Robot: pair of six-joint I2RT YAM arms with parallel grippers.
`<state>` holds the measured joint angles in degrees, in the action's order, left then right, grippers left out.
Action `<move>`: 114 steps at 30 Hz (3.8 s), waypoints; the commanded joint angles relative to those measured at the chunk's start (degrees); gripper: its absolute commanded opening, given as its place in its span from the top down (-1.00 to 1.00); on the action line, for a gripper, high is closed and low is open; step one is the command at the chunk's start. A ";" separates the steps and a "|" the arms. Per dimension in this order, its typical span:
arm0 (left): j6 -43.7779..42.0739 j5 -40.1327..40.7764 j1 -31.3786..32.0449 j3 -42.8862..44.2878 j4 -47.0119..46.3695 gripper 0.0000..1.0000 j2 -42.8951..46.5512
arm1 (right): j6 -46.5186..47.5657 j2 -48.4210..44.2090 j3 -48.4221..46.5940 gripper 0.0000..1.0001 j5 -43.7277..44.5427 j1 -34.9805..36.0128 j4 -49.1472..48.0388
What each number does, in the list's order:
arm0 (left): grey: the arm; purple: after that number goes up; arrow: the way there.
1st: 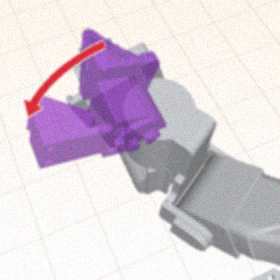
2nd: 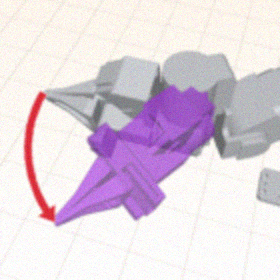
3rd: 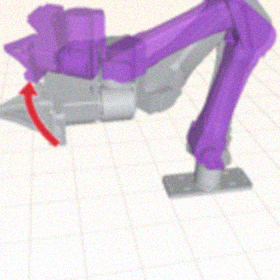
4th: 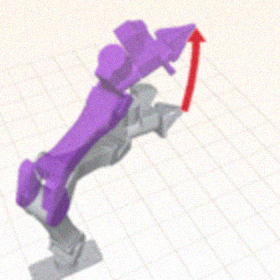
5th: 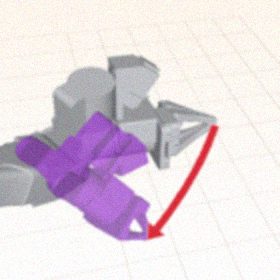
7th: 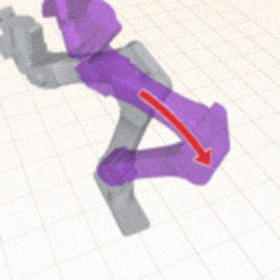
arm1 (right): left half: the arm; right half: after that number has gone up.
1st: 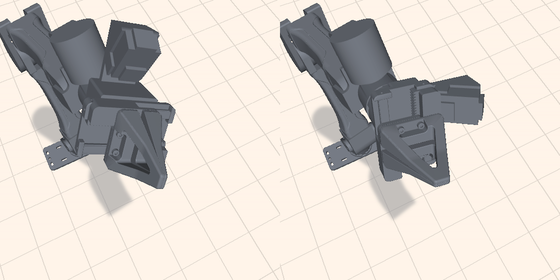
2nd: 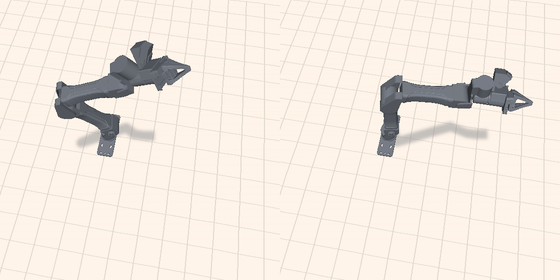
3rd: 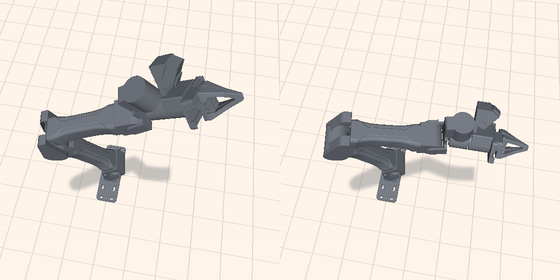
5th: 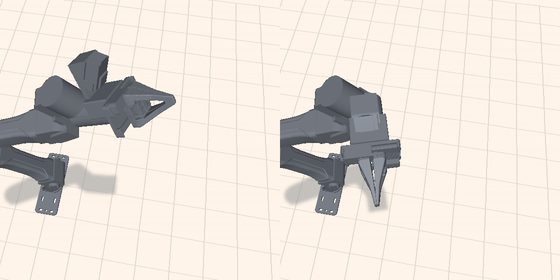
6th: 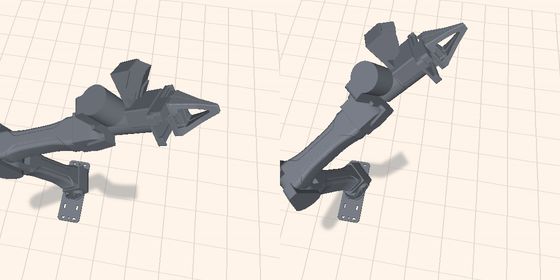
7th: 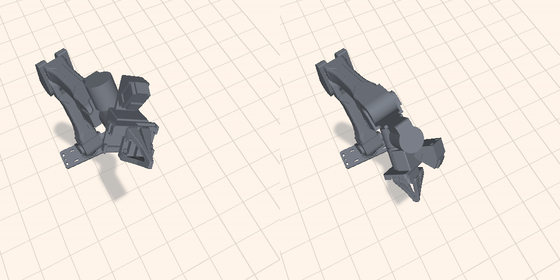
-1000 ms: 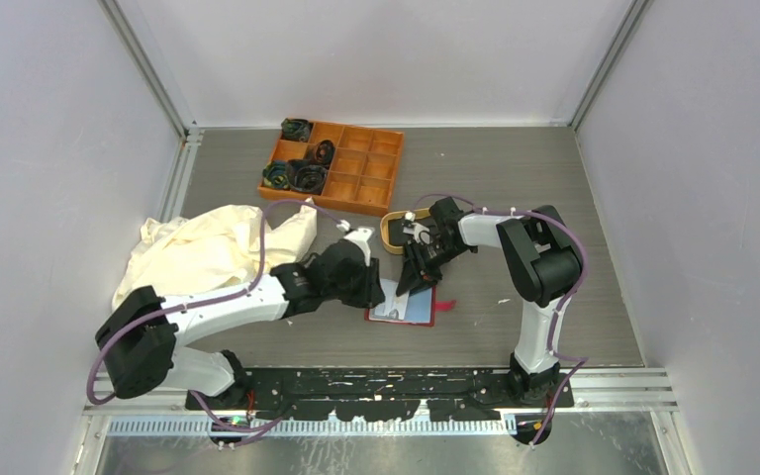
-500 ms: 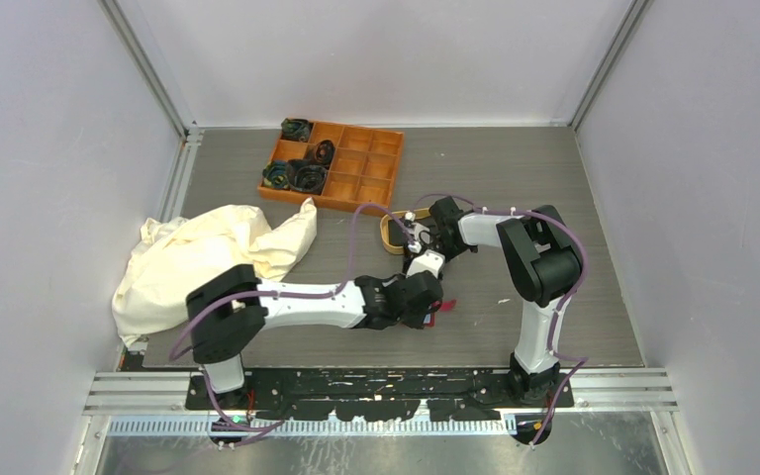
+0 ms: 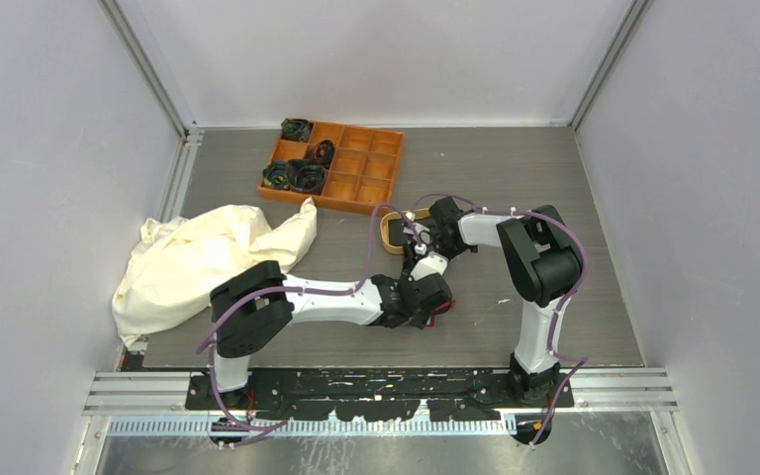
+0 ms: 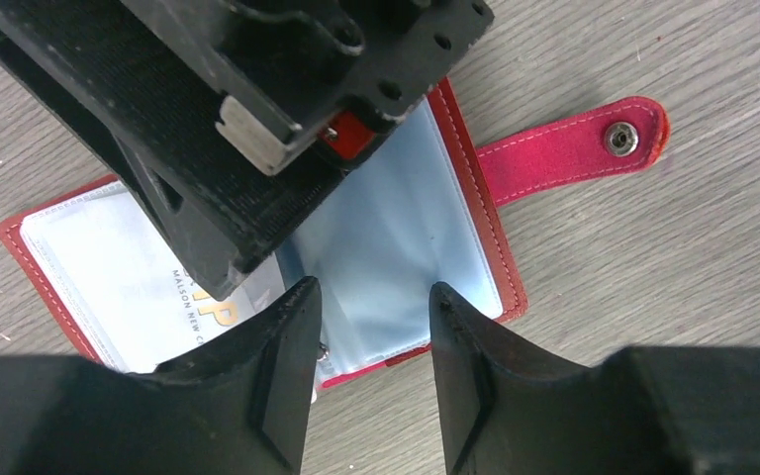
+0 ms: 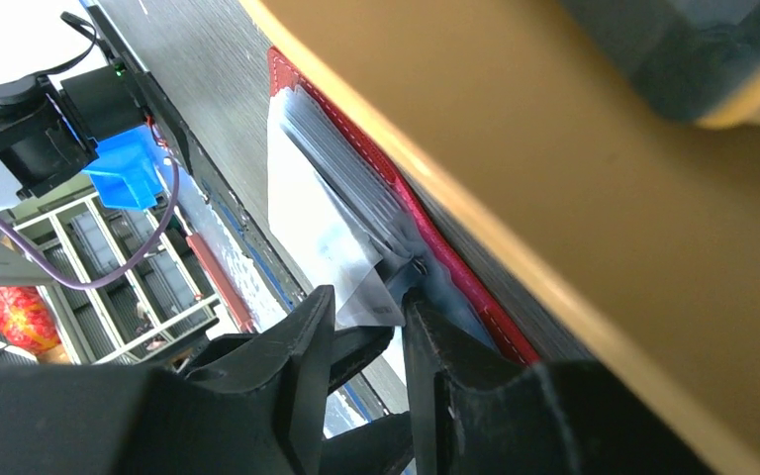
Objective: Put the credit cards into the card holder
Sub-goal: Insert the credit card into the card holder, then close the card holder at the center of the board.
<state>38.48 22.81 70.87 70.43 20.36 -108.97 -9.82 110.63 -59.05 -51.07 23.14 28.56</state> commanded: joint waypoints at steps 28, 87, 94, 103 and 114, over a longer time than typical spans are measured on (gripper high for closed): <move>-4.63 -4.89 -4.73 -20.84 -12.23 0.43 28.64 | 17.75 -20.51 0.73 0.43 8.63 -2.82 5.25; 2.85 -28.30 -25.43 -40.61 -28.55 0.28 33.31 | 47.72 -32.67 10.28 0.36 18.61 12.38 -3.79; 9.12 -29.00 -25.80 -47.48 -38.57 -0.33 37.37 | 31.22 -19.90 0.23 0.34 14.61 12.23 2.80; 14.18 -34.02 -27.77 -46.35 -48.46 -0.35 26.26 | 24.94 -9.10 -5.94 0.40 22.85 12.24 8.71; 16.43 -36.63 -29.65 -44.13 -51.98 -0.29 17.28 | 25.09 -3.84 -8.40 0.41 23.46 11.83 12.63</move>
<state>55.00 -13.37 41.50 25.76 -32.64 -89.01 15.81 105.45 -65.78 -28.75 35.33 39.24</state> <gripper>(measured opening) 0.654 0.293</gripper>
